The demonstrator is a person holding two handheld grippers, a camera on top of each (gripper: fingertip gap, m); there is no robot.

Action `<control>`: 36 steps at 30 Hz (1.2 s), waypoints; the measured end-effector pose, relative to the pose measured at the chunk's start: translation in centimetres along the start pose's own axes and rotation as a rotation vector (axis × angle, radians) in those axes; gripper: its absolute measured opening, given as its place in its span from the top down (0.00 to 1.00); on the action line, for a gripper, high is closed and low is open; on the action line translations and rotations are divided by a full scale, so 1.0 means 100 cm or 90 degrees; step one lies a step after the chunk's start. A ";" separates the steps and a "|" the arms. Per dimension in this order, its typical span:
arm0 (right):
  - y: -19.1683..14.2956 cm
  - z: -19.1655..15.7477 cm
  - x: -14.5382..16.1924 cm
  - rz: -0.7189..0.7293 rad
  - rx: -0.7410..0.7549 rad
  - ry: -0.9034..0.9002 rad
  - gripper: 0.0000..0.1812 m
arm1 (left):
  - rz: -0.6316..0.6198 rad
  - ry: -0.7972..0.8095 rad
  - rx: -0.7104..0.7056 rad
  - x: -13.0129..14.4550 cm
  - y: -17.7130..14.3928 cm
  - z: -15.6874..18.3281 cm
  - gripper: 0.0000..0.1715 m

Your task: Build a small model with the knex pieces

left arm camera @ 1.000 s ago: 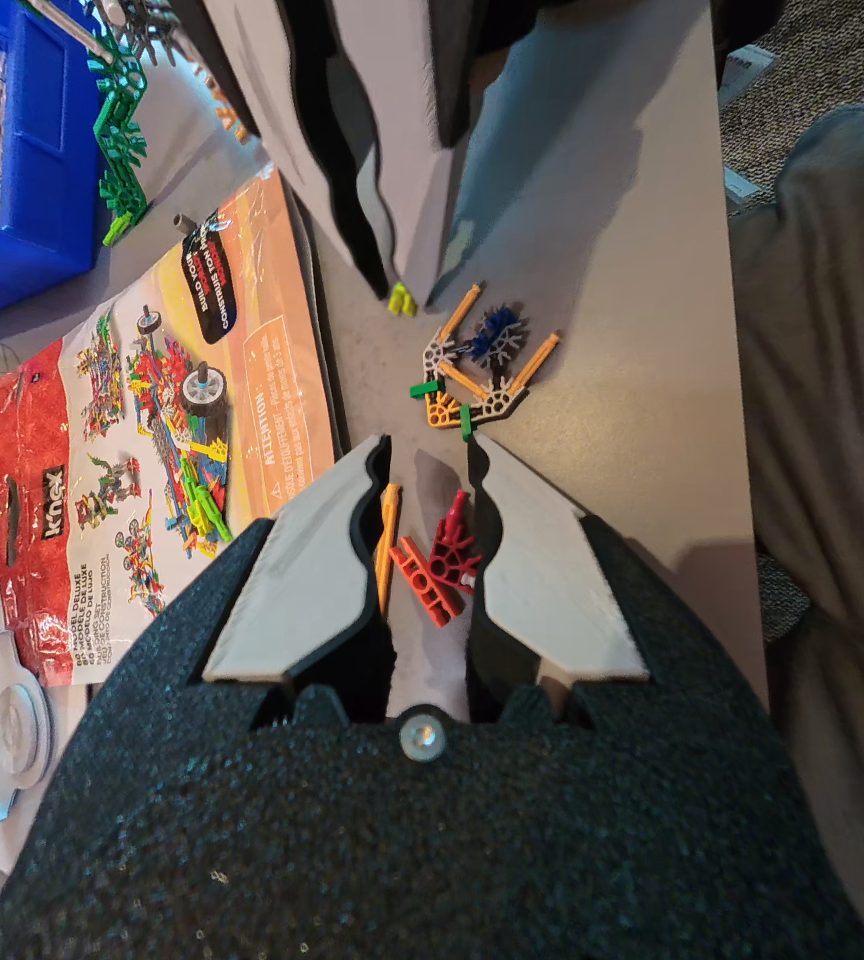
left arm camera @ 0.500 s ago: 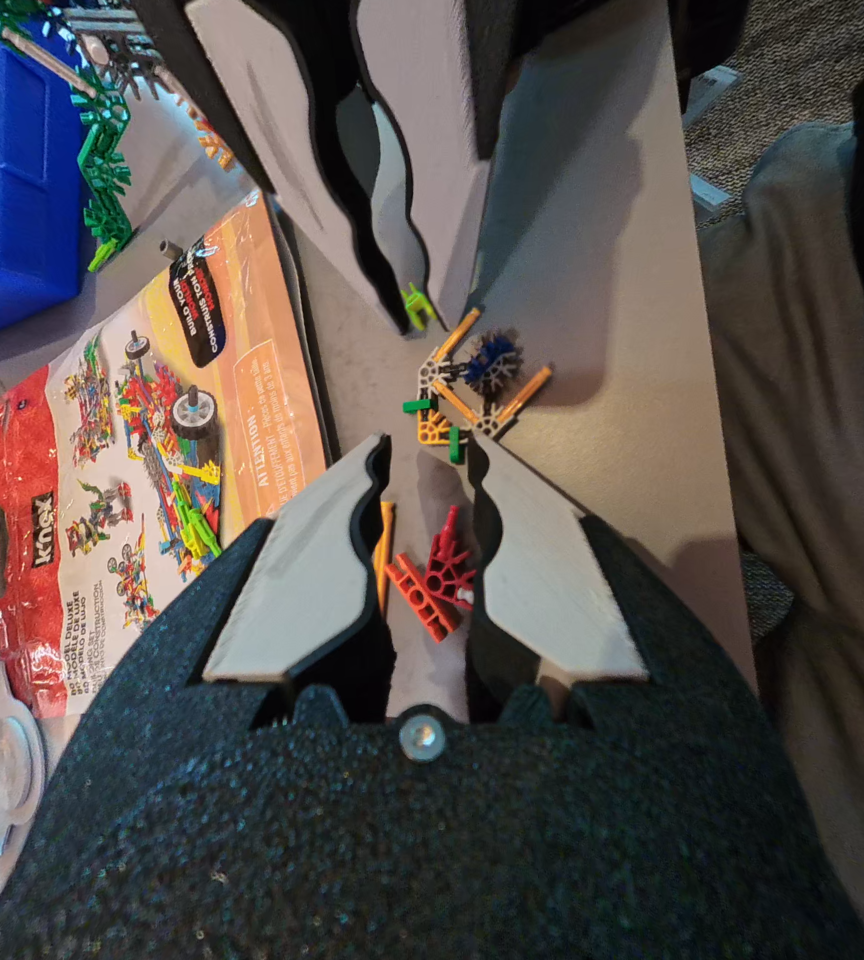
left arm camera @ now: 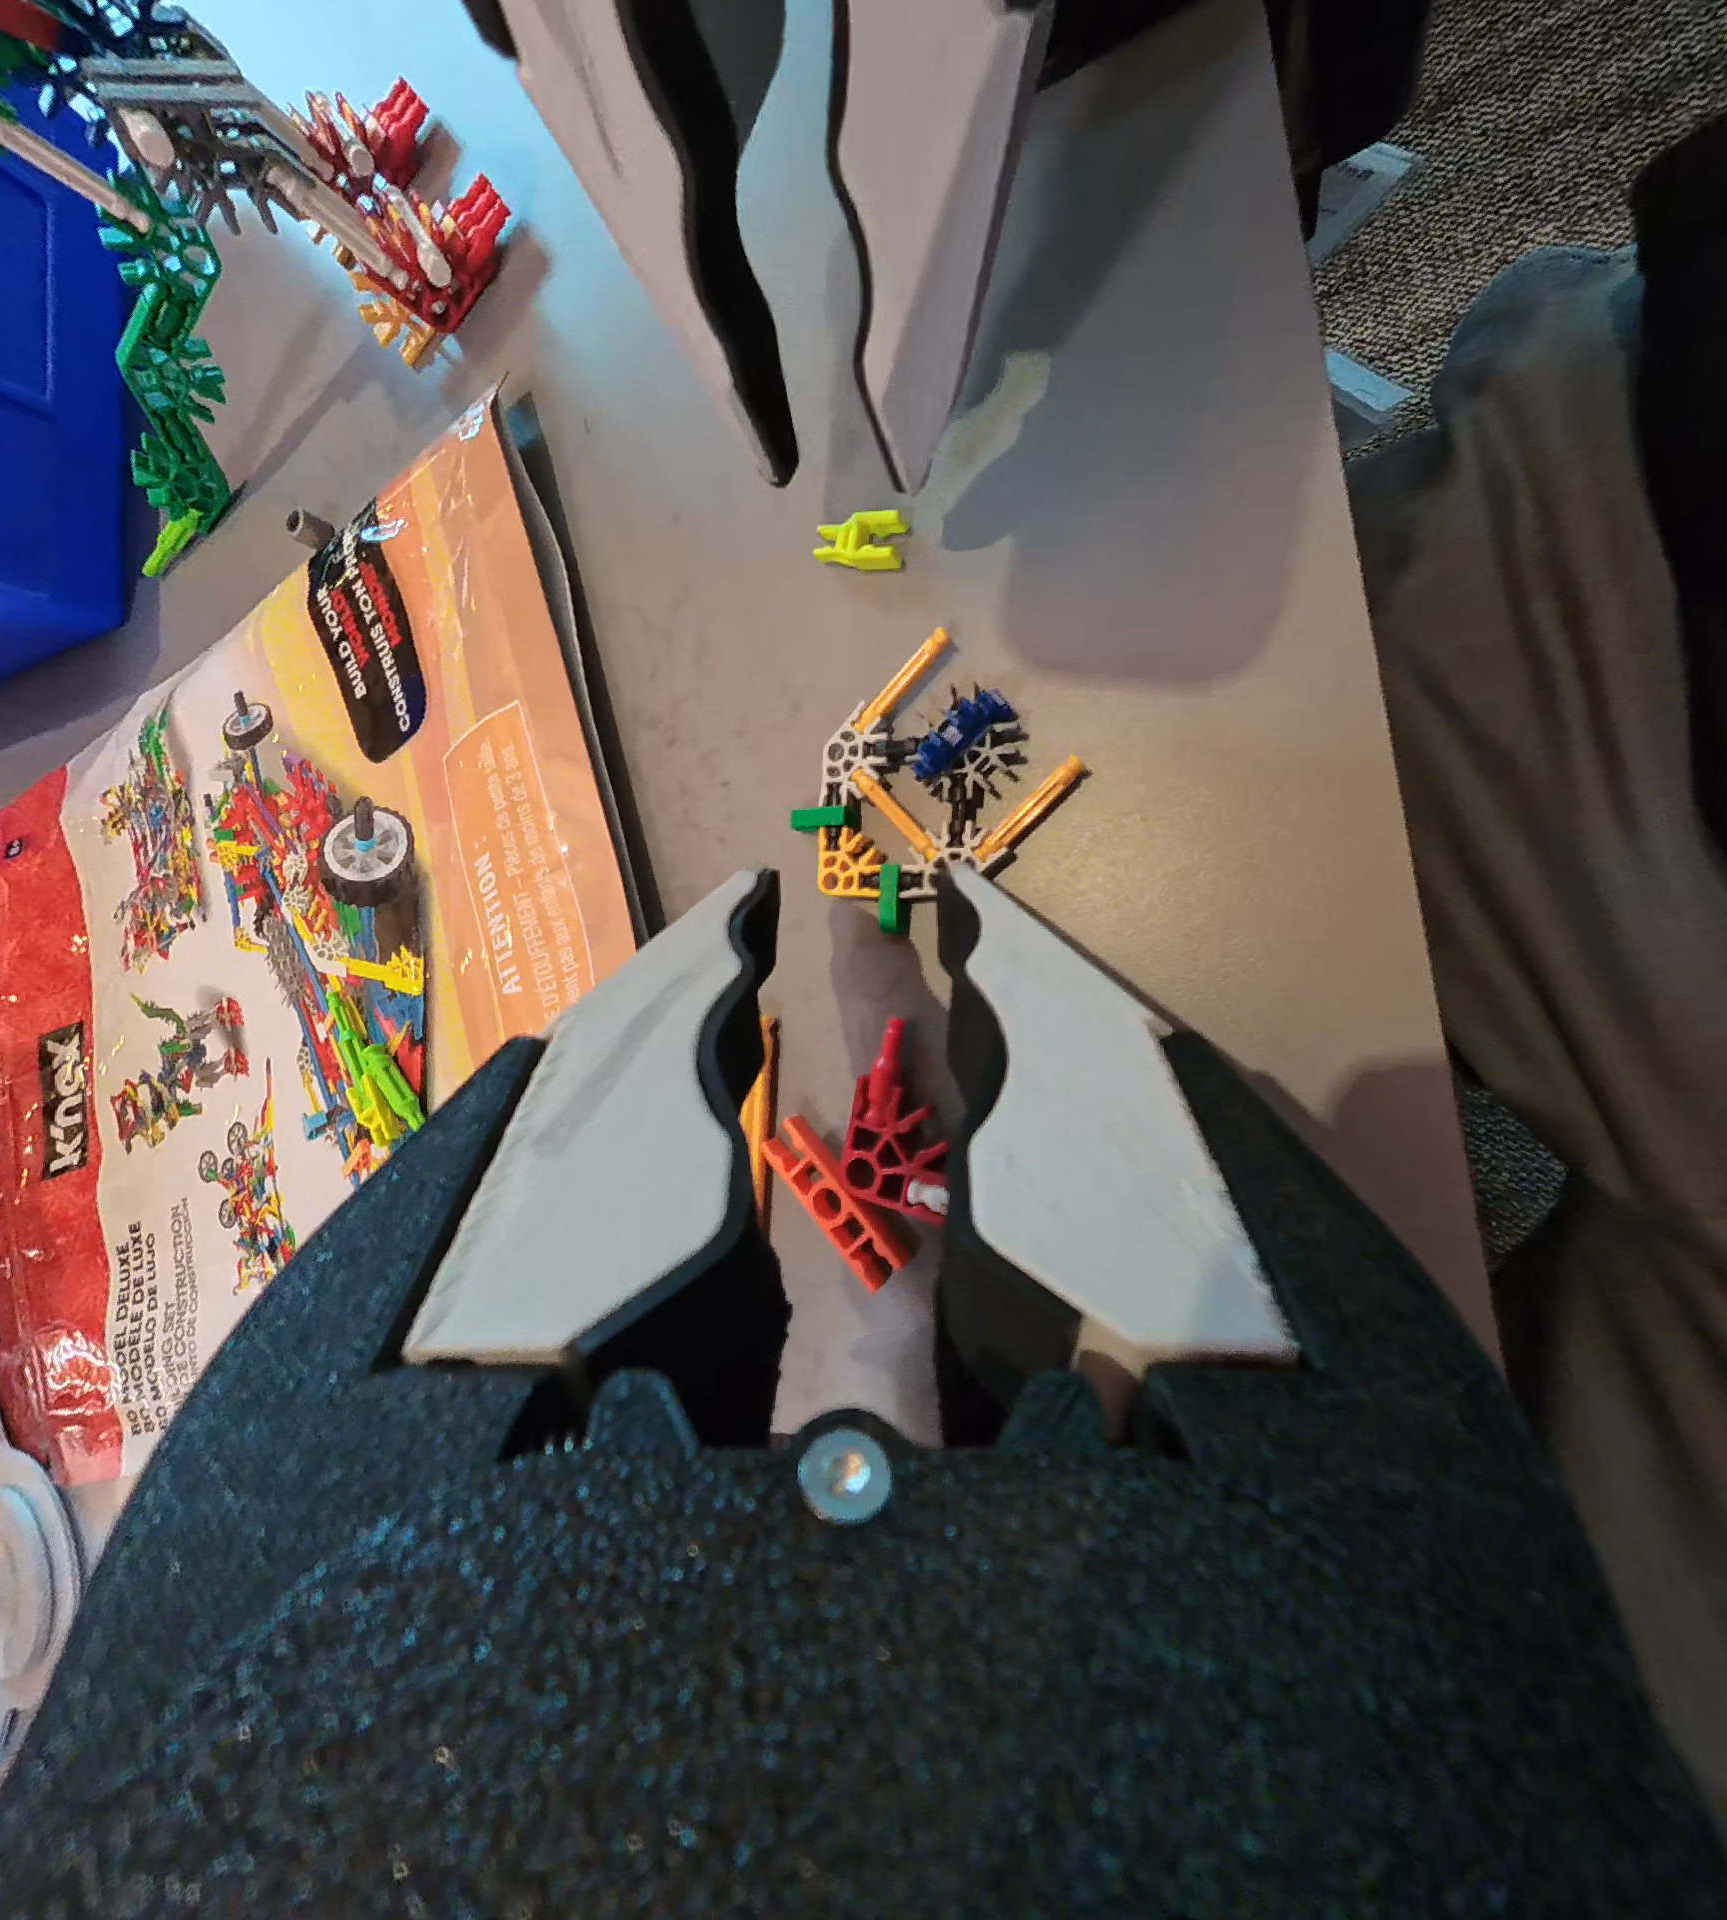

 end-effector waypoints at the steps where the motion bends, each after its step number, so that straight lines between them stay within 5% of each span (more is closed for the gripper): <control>1: 0.003 -0.001 0.000 0.000 0.001 0.012 0.89 | 0.001 0.002 0.004 0.000 0.000 0.001 0.84; 13: 0.009 -0.001 -0.001 -0.023 0.010 -0.070 0.97 | -0.007 0.011 0.016 -0.001 0.002 0.004 0.83; 22: 0.003 -0.004 0.001 -0.009 0.035 0.035 0.87 | 0.001 0.026 0.035 -0.004 0.003 -0.001 0.81; 36: 0.012 -0.001 0.004 0.025 0.054 0.040 0.95 | 0.001 0.037 0.049 -0.008 0.007 0.000 0.80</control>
Point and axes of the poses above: each gripper's, where its closed fingertips meet, y out along the fingers, x out of its underside, z = x × y across the jaws, the point moved 8 cm from there along -y, back along the fingers, and after that the axes turned 9 degrees about -x, right-handed, at the moved point
